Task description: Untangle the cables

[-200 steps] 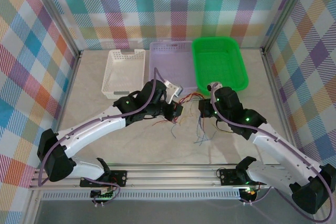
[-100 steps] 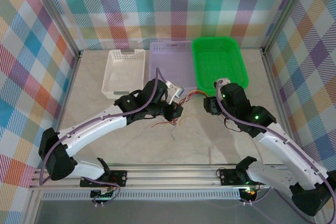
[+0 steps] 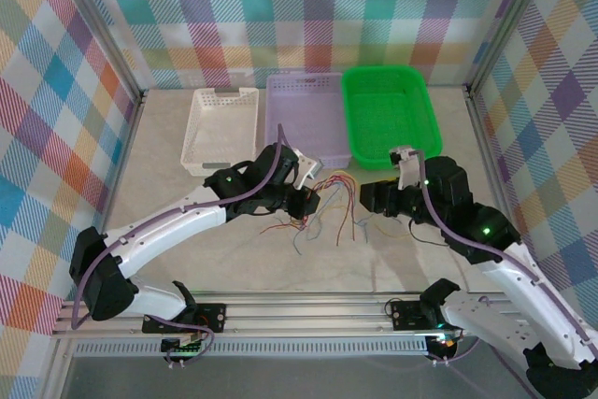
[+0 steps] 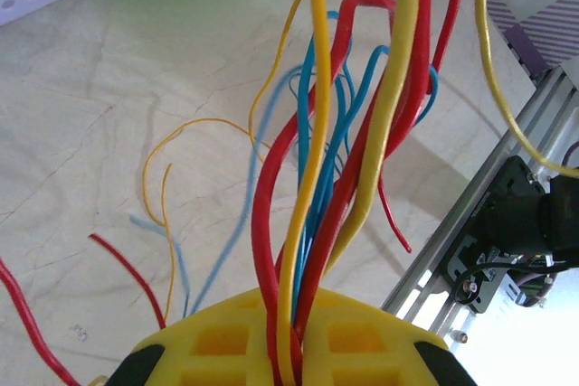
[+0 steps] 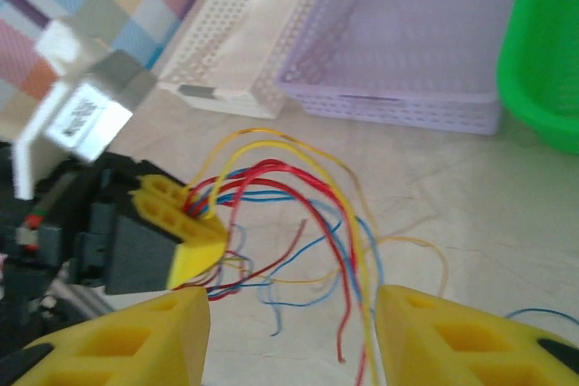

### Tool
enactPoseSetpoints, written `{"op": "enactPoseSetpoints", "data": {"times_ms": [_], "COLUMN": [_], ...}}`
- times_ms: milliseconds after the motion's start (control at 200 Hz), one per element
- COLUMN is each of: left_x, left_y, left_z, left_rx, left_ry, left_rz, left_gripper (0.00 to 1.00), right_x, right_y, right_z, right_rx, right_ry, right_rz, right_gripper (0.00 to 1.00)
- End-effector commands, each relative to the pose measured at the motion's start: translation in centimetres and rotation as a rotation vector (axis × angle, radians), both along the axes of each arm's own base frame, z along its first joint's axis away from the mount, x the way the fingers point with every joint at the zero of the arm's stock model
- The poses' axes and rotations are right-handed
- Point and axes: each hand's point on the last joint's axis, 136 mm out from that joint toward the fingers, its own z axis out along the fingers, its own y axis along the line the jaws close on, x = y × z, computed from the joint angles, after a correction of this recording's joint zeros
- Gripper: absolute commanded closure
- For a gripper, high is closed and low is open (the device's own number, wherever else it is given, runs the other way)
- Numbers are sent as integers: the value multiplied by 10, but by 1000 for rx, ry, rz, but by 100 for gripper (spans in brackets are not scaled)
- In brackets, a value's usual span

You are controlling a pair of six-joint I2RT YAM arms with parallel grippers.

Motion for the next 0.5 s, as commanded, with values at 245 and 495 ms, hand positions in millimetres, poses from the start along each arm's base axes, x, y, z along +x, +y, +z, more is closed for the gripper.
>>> {"op": "enactPoseSetpoints", "data": {"times_ms": [245,495], "left_x": [-1,-2], "left_y": [-2,-2], "left_z": [1,-1], "left_rx": [-8,-4], "left_ry": [17,21], "left_rz": [-16,-20], "left_gripper": [100,100], "right_x": [31,36], "right_y": [5,9], "right_z": [-46,-62], "right_rx": [-138,-153], "right_ry": [22,41], "right_rz": [-27,-22], "right_gripper": [51,65]}}
